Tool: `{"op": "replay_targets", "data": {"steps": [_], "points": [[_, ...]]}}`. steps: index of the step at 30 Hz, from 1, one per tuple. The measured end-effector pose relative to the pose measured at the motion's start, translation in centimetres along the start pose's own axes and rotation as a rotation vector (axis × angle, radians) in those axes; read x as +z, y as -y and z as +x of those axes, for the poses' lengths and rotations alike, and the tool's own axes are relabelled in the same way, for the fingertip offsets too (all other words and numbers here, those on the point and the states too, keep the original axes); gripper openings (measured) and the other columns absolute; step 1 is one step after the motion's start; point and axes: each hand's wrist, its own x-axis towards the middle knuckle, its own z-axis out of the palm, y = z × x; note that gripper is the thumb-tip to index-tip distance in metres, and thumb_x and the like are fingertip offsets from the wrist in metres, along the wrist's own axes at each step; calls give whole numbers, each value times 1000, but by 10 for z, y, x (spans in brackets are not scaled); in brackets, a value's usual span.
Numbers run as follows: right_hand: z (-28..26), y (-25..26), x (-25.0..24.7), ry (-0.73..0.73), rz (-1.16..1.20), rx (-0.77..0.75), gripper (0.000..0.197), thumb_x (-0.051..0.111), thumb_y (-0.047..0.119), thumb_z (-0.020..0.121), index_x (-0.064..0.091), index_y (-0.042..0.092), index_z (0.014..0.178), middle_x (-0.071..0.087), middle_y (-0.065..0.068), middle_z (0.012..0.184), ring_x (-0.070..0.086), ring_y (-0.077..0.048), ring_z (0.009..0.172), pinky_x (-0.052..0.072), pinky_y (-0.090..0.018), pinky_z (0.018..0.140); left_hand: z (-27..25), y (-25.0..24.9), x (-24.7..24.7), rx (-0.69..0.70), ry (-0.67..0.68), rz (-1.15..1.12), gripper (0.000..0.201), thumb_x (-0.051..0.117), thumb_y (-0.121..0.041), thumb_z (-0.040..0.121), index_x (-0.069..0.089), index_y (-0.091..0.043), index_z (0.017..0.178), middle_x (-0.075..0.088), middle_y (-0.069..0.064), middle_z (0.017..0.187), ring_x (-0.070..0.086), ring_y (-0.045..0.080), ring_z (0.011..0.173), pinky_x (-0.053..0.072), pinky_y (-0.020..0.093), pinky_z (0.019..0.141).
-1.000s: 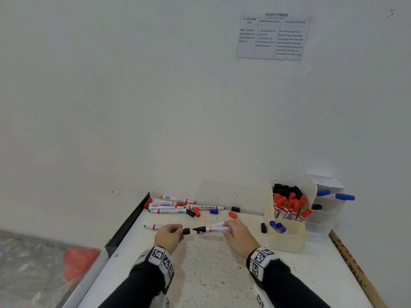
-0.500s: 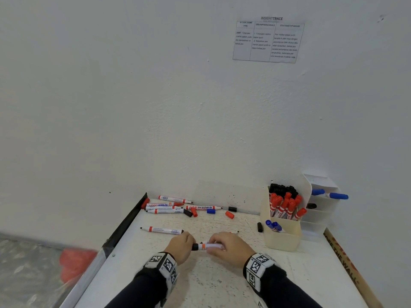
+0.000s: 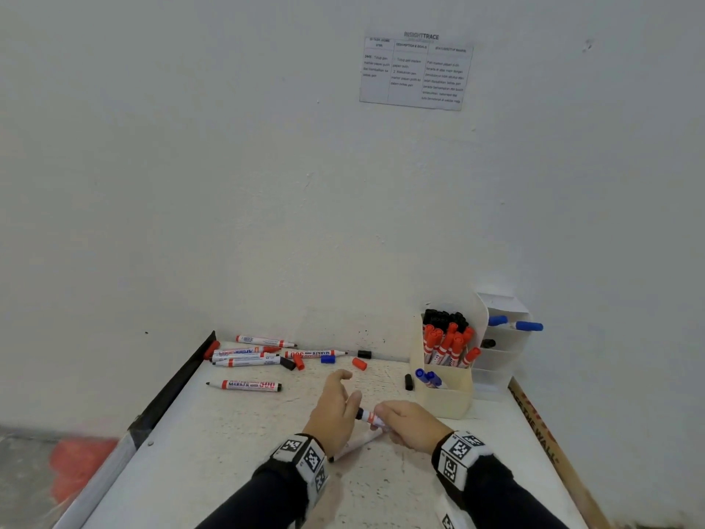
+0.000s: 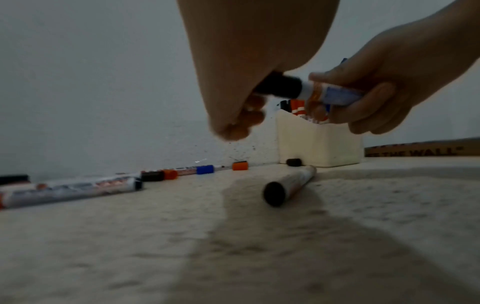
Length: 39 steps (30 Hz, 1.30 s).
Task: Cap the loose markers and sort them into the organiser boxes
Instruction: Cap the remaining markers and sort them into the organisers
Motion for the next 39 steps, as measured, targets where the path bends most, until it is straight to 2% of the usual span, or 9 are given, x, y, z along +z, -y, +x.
{"op": "replay_targets", "data": {"steps": [2,4,10,13,16,23,29,36,39], "points": [[-5,-13,-8,-47,-53,61,35,32,34,99,50,25,71,48,4,59,44,-8,55,39,-26,67,-6,-3,25,-134,33,27,75,52,-41,91,10,-15,147,35,8,135,44,22,120,36,35,102],[-11,-25,-13,-100,-83,116,32,32,30,99,47,23,72,51,1,64,47,-12,61,39,-29,71,-16,-8,44,-255,127,148,97,62,-44,82,-4,-20,148,27,8,141,40,25,126,36,33,100],[-26,-51,-15,-147,-49,150,23,34,27,99,43,27,78,52,2,75,46,-12,68,36,-21,65,-11,-5,43,-339,334,535,38,56,-21,87,49,-14,124,47,8,130,50,23,117,45,30,98],[-29,-53,-13,-217,9,66,13,34,27,100,46,30,98,49,9,70,46,-8,65,36,-21,64,-6,-1,28,-405,311,507,38,56,-28,89,50,-11,122,55,7,125,54,20,113,47,26,92],[-26,-47,-10,-270,31,14,10,39,34,98,47,37,93,47,10,66,43,-7,61,35,-23,62,-4,8,13,-454,242,451,35,56,-26,88,50,-11,119,56,5,120,57,17,100,47,24,84],[-3,-22,5,-307,171,65,10,41,25,98,48,18,95,58,3,77,44,-8,55,38,-20,54,-5,27,-23,-502,137,366,26,43,-21,95,51,-9,117,56,6,111,50,15,87,43,22,78],[9,-8,16,-265,310,80,19,36,25,99,52,15,98,56,-1,69,38,-6,41,32,-19,42,-8,31,-40,-474,39,275,29,28,-22,100,48,-5,111,55,11,100,50,22,84,43,30,76],[16,4,26,-134,63,-18,12,41,31,96,53,31,91,55,3,67,48,-10,60,39,-22,62,-10,13,-42,-403,11,-283,27,41,-38,97,52,-14,98,52,-1,80,38,10,55,33,20,47],[18,7,32,-61,27,-3,14,40,35,95,52,39,91,58,3,73,52,-12,67,42,-24,66,-10,12,-40,-387,47,-392,20,51,-32,93,56,-13,89,48,2,70,37,11,48,32,20,41]]}}
